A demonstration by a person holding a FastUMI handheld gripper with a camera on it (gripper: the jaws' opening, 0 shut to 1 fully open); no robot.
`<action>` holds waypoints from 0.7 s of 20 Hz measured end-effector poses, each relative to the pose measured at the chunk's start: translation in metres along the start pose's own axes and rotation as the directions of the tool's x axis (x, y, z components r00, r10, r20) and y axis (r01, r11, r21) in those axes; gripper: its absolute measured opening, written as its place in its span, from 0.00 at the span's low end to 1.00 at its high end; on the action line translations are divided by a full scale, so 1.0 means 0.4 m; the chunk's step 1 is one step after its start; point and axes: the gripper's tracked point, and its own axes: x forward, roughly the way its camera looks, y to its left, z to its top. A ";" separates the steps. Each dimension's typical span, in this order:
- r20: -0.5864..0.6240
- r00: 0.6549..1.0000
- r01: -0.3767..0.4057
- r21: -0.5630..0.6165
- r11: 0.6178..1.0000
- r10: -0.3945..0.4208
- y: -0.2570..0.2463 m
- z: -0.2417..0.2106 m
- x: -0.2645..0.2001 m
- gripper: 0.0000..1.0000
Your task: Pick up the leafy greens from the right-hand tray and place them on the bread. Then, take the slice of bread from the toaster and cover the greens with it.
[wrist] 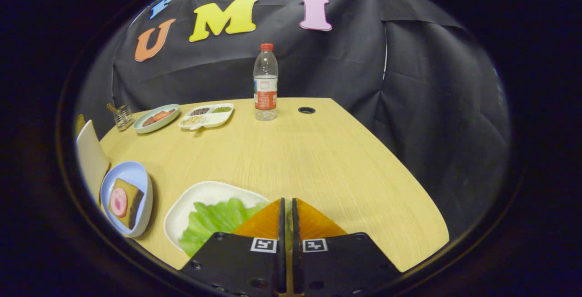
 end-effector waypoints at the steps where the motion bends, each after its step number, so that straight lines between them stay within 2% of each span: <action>1: 0.006 1.000 -0.005 0.002 1.000 0.005 0.007 0.012 -0.016 0.00; 9: 0.121 0.993 -0.009 -0.009 1.000 0.010 0.048 0.126 -0.175 0.00; 14: 0.193 0.980 -0.040 -0.029 0.999 0.045 0.111 0.192 -0.270 0.00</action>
